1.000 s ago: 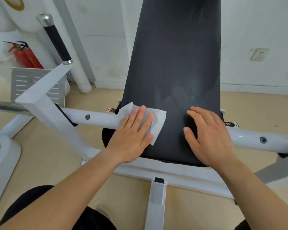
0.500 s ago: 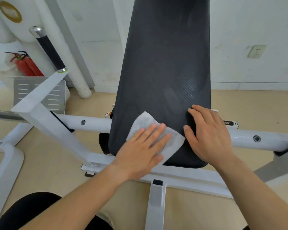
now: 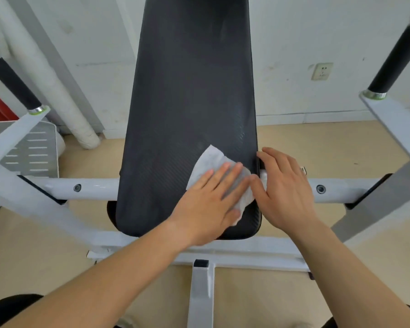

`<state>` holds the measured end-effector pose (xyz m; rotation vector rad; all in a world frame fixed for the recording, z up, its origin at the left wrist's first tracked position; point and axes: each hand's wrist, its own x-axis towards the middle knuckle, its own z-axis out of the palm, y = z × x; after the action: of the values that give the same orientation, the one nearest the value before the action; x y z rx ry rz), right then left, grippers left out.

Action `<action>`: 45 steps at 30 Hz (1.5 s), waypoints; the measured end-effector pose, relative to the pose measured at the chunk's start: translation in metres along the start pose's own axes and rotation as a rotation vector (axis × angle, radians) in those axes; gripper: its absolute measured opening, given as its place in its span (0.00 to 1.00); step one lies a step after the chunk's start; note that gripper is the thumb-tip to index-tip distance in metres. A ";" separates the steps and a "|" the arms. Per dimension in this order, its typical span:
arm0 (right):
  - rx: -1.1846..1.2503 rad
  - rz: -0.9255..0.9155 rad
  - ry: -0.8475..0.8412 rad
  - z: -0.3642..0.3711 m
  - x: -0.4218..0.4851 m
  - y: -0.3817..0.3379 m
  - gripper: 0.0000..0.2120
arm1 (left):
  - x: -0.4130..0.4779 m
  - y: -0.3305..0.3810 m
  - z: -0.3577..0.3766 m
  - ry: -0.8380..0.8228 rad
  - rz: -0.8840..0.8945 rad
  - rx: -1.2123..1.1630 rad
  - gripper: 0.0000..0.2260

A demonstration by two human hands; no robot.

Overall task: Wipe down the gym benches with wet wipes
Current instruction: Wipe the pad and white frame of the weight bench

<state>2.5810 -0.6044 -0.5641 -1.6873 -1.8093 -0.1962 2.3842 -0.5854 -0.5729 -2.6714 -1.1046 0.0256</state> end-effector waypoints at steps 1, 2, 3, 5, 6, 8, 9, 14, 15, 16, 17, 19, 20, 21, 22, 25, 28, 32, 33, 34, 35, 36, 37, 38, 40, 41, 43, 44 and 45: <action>0.006 -0.015 -0.005 0.001 -0.001 -0.003 0.24 | -0.021 -0.001 0.007 0.000 0.020 -0.010 0.29; 0.014 -0.043 -0.010 0.001 -0.004 -0.007 0.24 | -0.038 -0.005 0.011 0.005 0.024 -0.013 0.29; 0.024 -0.078 -0.017 0.001 -0.008 -0.011 0.23 | -0.051 -0.011 0.015 0.018 0.018 -0.014 0.30; 0.034 -0.151 -0.045 0.002 -0.019 -0.019 0.23 | -0.064 -0.023 0.014 0.030 0.017 -0.105 0.30; 0.033 -0.183 -0.061 0.002 -0.025 -0.023 0.24 | -0.065 -0.026 0.009 0.024 0.015 -0.202 0.30; 0.029 -0.214 -0.080 0.004 -0.038 -0.032 0.25 | -0.065 -0.029 -0.005 0.051 -0.080 -0.468 0.33; 0.032 -0.220 -0.079 0.005 -0.043 -0.038 0.25 | -0.066 -0.029 -0.011 0.100 -0.142 -0.576 0.36; -0.053 -0.373 -0.190 0.019 -0.060 -0.079 0.30 | -0.081 -0.048 -0.009 0.312 -0.335 -0.846 0.30; -0.110 -0.415 -0.240 0.024 -0.061 -0.086 0.31 | -0.084 -0.056 -0.007 0.330 -0.375 -0.900 0.27; -0.167 -0.438 -0.287 0.028 -0.062 -0.090 0.32 | -0.086 -0.064 -0.006 0.365 -0.413 -0.921 0.23; -0.216 -0.450 -0.327 0.033 -0.062 -0.093 0.32 | -0.087 -0.072 -0.006 0.425 -0.451 -0.905 0.20; -0.288 -0.462 -0.392 0.041 -0.052 -0.095 0.33 | -0.091 -0.088 -0.008 0.569 -0.544 -0.870 0.15; -0.318 -0.454 -0.406 0.044 -0.038 -0.093 0.34 | -0.093 -0.096 -0.008 0.606 -0.600 -0.871 0.14; -0.341 -0.429 -0.397 0.045 -0.019 -0.089 0.35 | -0.095 -0.103 -0.008 0.606 -0.654 -0.880 0.13; -0.360 -0.379 -0.383 0.045 0.006 -0.085 0.36 | -0.097 -0.109 -0.007 0.584 -0.694 -0.891 0.12; -0.399 -0.198 -0.419 0.039 0.068 -0.073 0.40 | -0.097 -0.117 -0.002 0.538 -0.712 -0.904 0.12; -0.357 -0.179 -0.417 0.040 0.041 -0.082 0.41 | -0.093 -0.117 -0.004 0.552 -0.681 -0.863 0.11; -0.305 -0.348 -0.466 0.029 -0.066 -0.092 0.41 | -0.091 -0.111 -0.007 0.521 -0.640 -0.830 0.11; -0.305 -0.389 -0.499 0.025 -0.075 -0.088 0.41 | -0.092 -0.110 -0.008 0.518 -0.636 -0.830 0.11; -0.315 -0.440 -0.523 0.022 -0.072 -0.081 0.41 | -0.093 -0.109 -0.009 0.518 -0.637 -0.826 0.10; -0.342 -0.481 -0.522 0.022 -0.061 -0.074 0.40 | -0.094 -0.109 -0.011 0.521 -0.642 -0.817 0.10; -0.371 -0.491 -0.515 0.023 -0.043 -0.069 0.39 | -0.094 -0.110 -0.013 0.523 -0.650 -0.809 0.10; -0.394 -0.460 -0.506 0.026 -0.021 -0.068 0.39 | -0.095 -0.112 -0.015 0.524 -0.664 -0.805 0.10; -0.401 -0.397 -0.501 0.028 0.000 -0.071 0.39 | -0.096 -0.114 -0.017 0.524 -0.686 -0.805 0.11; -0.385 -0.286 -0.481 0.039 0.026 -0.090 0.41 | -0.101 -0.120 -0.020 0.519 -0.736 -0.808 0.11; -0.361 -0.293 -0.475 0.047 0.024 -0.104 0.42 | -0.104 -0.123 -0.020 0.520 -0.761 -0.804 0.11; -0.334 -0.446 -0.492 0.059 -0.004 -0.133 0.43 | -0.111 -0.130 -0.020 0.542 -0.803 -0.802 0.11; -0.333 -0.534 -0.511 0.062 -0.026 -0.142 0.43 | -0.114 -0.133 -0.020 0.554 -0.823 -0.814 0.10; -0.335 -0.592 -0.526 0.061 -0.048 -0.145 0.42 | -0.118 -0.135 -0.019 0.555 -0.841 -0.827 0.10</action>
<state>2.4217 -0.6363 -0.5921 -1.4460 -2.7841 -0.3437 2.2085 -0.5799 -0.5316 -2.2008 -2.2011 -1.4817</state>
